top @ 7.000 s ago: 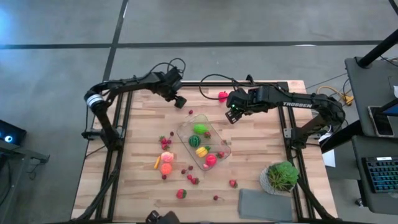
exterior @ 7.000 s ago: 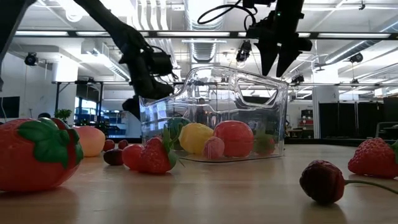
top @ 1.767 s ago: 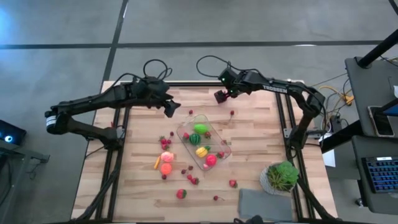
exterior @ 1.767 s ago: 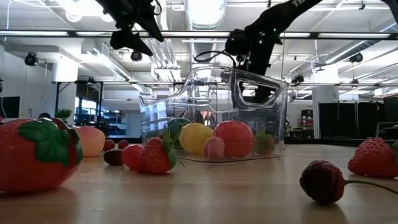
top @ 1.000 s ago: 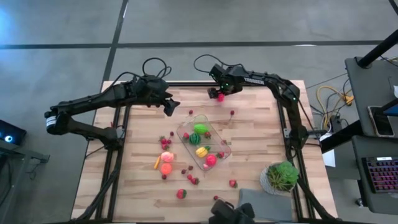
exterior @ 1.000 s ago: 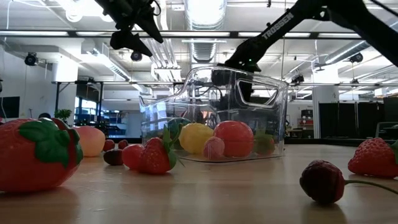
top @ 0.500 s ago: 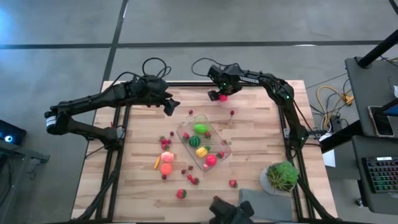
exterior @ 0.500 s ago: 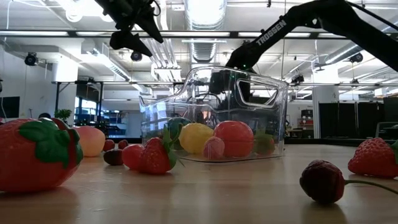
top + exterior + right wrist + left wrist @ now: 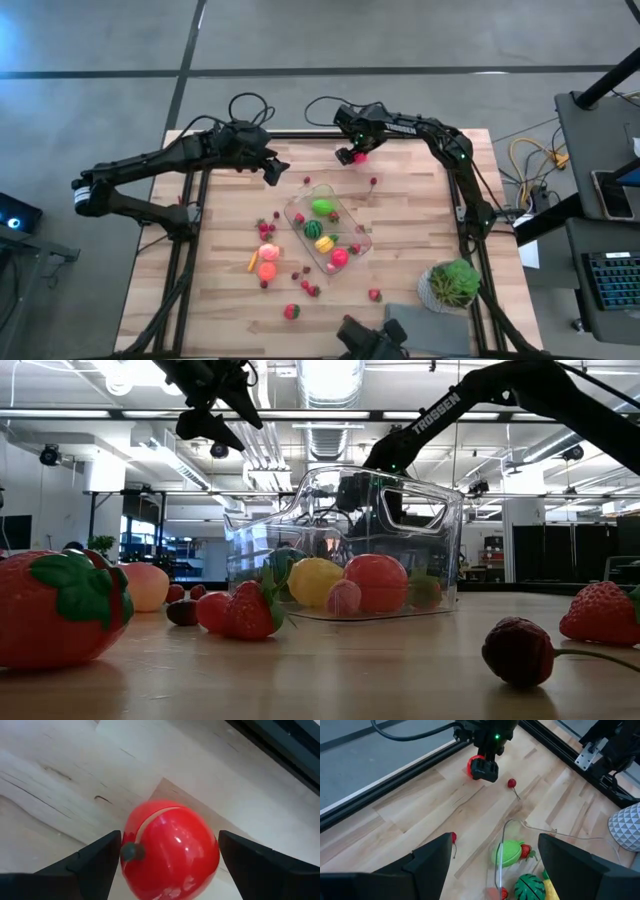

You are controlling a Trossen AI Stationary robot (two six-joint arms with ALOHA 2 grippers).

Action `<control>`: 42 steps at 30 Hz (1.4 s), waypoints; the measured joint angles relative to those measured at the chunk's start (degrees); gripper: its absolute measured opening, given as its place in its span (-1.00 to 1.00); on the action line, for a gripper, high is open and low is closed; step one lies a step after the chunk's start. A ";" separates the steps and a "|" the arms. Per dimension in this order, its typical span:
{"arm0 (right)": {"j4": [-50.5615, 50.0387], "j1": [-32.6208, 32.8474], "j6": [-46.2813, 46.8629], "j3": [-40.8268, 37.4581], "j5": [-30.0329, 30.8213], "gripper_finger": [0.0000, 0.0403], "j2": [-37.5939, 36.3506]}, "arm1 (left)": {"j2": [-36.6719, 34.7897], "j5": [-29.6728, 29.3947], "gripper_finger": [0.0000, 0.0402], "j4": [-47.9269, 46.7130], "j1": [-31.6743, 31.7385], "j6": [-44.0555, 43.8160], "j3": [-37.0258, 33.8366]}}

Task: Pick and placing Produce into tupperware
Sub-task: Put the red apple into the transparent bin

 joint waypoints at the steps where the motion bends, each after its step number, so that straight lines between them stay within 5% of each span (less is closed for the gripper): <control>1: 0.00 0.00 -0.33 0.00 0.00 0.62 0.00 | 0.00 0.00 0.40 0.00 0.00 -0.05 0.00; 16: -0.59 0.00 -1.18 -0.02 -0.35 0.61 -0.02 | 0.00 -0.02 0.40 0.04 0.00 -1.32 0.00; 25: -0.59 0.00 -1.18 -0.04 -0.35 0.30 -0.02 | 0.00 -0.02 0.40 0.04 0.00 -1.40 0.02; 35: -0.63 0.00 -1.16 -0.07 -0.32 0.45 -0.51 | 0.00 -0.01 0.40 0.04 0.00 -1.54 0.02; 42: -0.68 0.00 -1.16 -0.07 -0.13 0.33 -1.51 | 0.00 0.00 0.40 0.07 0.00 -1.51 0.02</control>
